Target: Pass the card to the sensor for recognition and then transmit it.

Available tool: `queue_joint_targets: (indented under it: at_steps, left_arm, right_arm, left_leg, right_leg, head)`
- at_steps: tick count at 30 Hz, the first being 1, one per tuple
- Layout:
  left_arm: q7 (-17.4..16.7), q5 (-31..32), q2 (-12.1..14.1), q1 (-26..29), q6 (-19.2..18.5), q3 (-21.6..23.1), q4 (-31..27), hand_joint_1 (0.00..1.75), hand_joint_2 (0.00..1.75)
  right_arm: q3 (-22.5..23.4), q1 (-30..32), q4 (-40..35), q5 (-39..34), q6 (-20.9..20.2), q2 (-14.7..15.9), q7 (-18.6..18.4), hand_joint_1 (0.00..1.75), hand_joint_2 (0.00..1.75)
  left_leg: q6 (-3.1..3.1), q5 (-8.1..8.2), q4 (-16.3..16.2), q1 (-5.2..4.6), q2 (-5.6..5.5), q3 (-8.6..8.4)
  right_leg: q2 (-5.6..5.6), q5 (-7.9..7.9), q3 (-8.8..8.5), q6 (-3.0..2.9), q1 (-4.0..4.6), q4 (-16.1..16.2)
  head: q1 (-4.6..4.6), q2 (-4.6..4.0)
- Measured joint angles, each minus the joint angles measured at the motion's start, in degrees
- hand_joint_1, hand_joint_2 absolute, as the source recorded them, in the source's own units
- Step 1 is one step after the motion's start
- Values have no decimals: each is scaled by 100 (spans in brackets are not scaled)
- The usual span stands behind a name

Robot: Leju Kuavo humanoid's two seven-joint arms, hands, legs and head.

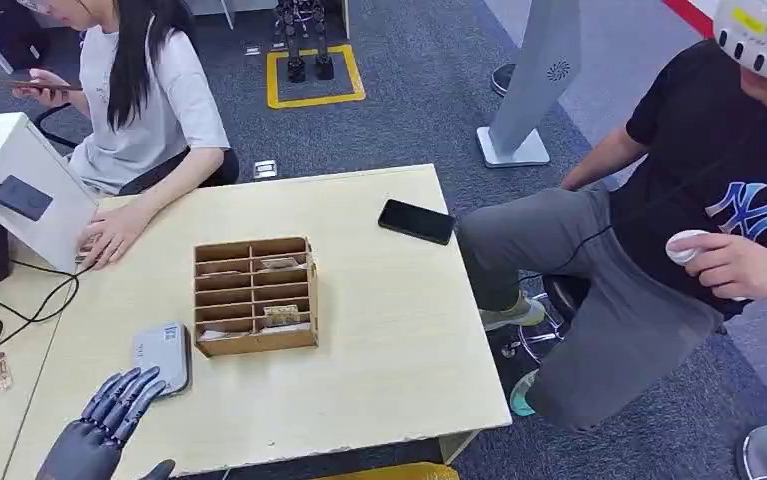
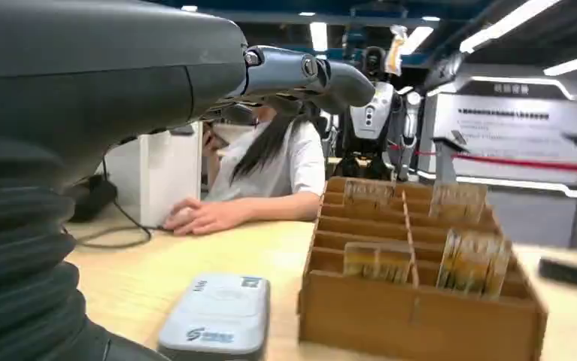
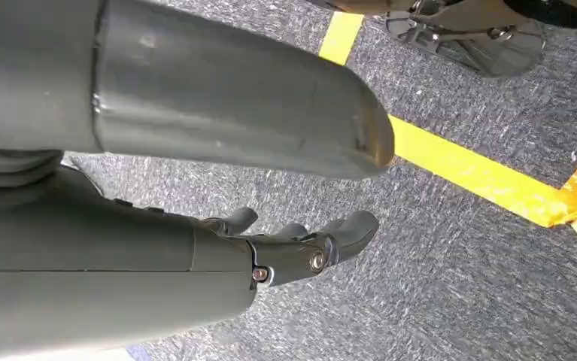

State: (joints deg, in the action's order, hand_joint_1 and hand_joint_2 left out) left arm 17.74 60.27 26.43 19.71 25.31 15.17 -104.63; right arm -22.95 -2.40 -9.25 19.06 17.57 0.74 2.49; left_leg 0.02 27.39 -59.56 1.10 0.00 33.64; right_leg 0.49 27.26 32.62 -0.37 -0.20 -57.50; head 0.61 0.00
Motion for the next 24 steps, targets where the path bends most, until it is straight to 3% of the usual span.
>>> queue_joint_targets:
  at_steps: [5,16,20,24]
  left_arm:
    - [-718,1024,279,-81,419,561,133,0,175]
    - [-835,1228,448,-202,478,896,324,0,175]
    - [-1207,1661,360,-436,645,983,532,0,175]
    - [-1466,2131,37,-881,799,998,1002,0,175]
  right_arm:
    - [20,-8,-2,9,-2,0,-22,0,0]
    - [22,-11,-2,77,0,0,-24,0,0]
    - [22,-16,-2,85,4,0,-24,0,0]
    - [22,-22,-2,101,2,0,-37,0,0]
  left_leg:
    - [0,0,0,0,-2,1]
    - [0,0,0,0,-2,0]
    - [1,-1,-1,-1,-13,1]
    - [5,-5,-1,-3,-21,0]
  right_leg:
    - [-2,0,1,0,0,0]
    - [-2,0,0,0,0,0]
    - [-14,0,-1,0,0,0]
    - [-20,-4,-5,4,0,0]
  head:
    - [0,0]
    - [2,0]
    - [2,0]
    - [2,0]
